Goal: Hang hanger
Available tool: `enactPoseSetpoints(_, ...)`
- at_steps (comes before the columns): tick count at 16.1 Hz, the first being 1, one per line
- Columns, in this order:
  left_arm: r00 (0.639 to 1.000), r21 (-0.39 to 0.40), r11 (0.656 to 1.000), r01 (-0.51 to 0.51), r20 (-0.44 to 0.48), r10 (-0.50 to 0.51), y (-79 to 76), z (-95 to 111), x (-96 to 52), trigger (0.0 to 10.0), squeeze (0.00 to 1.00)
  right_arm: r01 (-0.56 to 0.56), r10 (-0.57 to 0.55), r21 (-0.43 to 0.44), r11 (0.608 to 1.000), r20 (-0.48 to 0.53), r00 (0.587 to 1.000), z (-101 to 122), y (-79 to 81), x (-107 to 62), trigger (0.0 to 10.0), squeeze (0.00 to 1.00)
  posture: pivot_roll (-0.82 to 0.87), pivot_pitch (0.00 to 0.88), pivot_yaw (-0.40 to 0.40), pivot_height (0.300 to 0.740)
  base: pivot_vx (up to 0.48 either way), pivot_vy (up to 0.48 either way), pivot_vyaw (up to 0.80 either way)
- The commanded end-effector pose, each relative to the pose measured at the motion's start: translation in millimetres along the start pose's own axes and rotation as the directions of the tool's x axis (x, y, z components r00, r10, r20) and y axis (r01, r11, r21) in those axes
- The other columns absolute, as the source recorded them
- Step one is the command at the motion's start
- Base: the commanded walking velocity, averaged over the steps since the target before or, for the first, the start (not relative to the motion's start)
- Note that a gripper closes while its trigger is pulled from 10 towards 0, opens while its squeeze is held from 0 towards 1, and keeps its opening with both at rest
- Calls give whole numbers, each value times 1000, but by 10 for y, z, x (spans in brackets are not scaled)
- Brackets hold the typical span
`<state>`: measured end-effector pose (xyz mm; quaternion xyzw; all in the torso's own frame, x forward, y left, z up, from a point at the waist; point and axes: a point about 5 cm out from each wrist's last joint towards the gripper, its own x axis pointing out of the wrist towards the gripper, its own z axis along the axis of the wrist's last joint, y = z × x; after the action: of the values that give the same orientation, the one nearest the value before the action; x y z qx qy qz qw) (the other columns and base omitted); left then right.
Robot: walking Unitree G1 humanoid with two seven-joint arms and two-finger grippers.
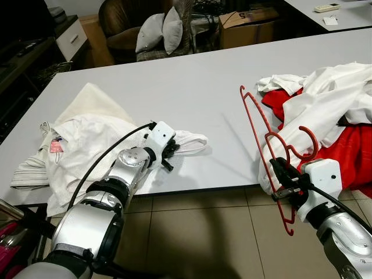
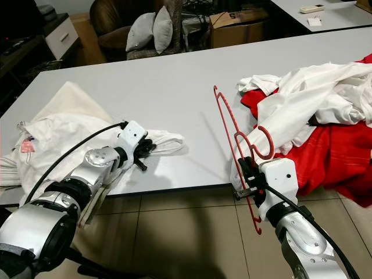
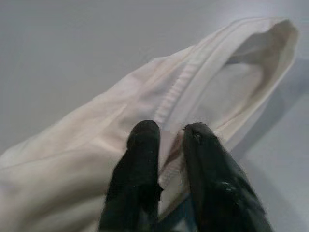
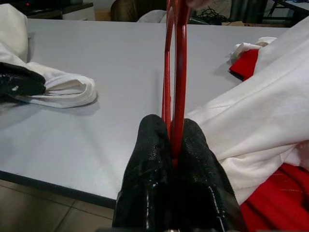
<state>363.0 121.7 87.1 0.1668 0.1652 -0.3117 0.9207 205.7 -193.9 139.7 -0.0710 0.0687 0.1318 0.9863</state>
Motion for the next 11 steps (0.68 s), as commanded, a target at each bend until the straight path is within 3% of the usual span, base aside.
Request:
enactPoseSetpoints(1,998,31,998,-56,-26,57,72,-47,-36,10000,1000,-21,21,-1,1000,3,1000,24,32,20,10000,0,-227,0,179,740,0,0,0)
enactPoseSetpoints(2,995,45,995,-89,-41,90,92,-66,-42,10000,1000,-22,22,-2,1000,2,1000,21,35,17,10000,0,-227,0,179,740,0,0,0)
enactPoseSetpoints(3,992,47,993,-107,-54,110,99,-87,-45,10000,0,-23,23,-2,1000,1,1000,20,37,14,10000,0,-231,0,180,740,0,0,0)
enactPoseSetpoints(10,987,45,994,-95,-128,100,3,-213,-24,9765,0,-26,26,-10,1000,4,1000,38,20,17,10000,0,-243,0,179,740,0,0,0)
enactPoseSetpoints(11,985,47,996,-73,-151,79,-18,-245,-25,3569,0,-28,28,-13,1000,3,1000,34,21,19,10000,0,-244,0,177,740,0,0,0)
